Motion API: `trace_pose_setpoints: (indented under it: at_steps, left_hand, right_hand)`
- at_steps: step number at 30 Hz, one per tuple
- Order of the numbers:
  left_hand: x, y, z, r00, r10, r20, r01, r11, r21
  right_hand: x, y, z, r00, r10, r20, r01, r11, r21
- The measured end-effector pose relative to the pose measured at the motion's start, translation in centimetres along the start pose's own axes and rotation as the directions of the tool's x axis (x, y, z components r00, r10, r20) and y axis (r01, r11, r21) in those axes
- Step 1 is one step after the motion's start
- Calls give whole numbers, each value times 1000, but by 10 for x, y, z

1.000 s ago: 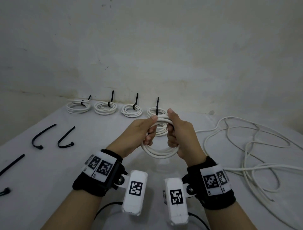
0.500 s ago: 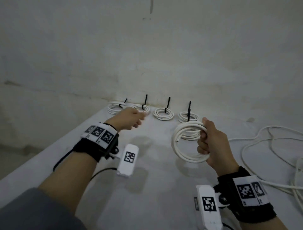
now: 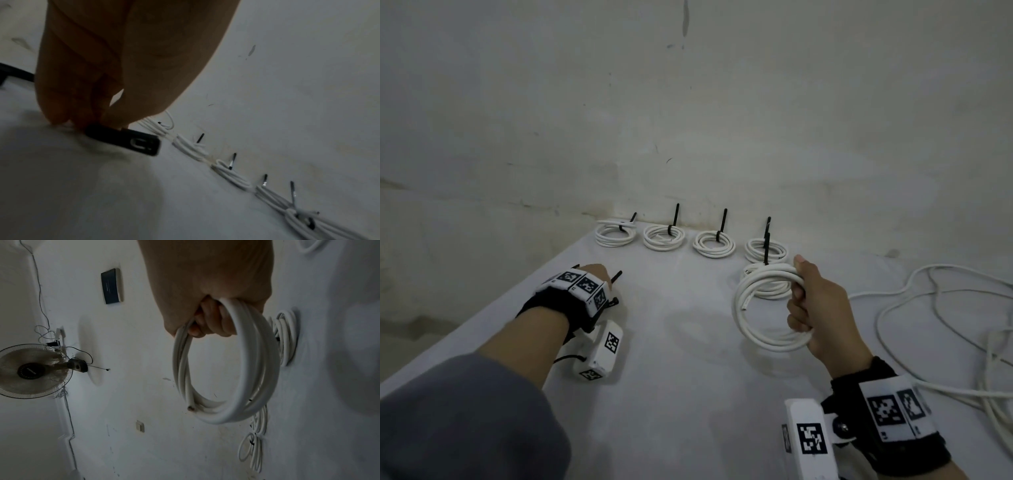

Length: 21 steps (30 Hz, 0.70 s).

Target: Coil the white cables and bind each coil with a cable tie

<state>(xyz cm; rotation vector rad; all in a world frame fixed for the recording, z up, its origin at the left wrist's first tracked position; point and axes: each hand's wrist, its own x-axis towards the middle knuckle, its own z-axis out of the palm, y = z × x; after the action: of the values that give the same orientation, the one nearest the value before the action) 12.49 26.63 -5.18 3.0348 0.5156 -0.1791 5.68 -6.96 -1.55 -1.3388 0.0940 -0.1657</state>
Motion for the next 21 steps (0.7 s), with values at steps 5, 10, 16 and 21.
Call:
trace_pose_setpoints:
  at_steps: [5, 10, 16, 21]
  left_hand:
    - [-63, 58, -43, 960, 225, 168, 14, 559, -829]
    - [-148, 106, -60, 798, 592, 112, -95, 308, -947]
    - [-175, 142, -36, 835, 550, 21, -156, 273, -949]
    - [-181, 154, -31, 881, 438, -177, -240, 93, -966]
  right_hand:
    - [2, 1, -1, 995, -47, -83, 47, 999, 0]
    - [6, 2, -9, 957, -172, -235, 164, 985, -56]
    - [0, 1, -9, 905, -344, -249, 335, 939, -79]
    - [-12, -1, -1, 838, -527, -140, 491, 841, -227]
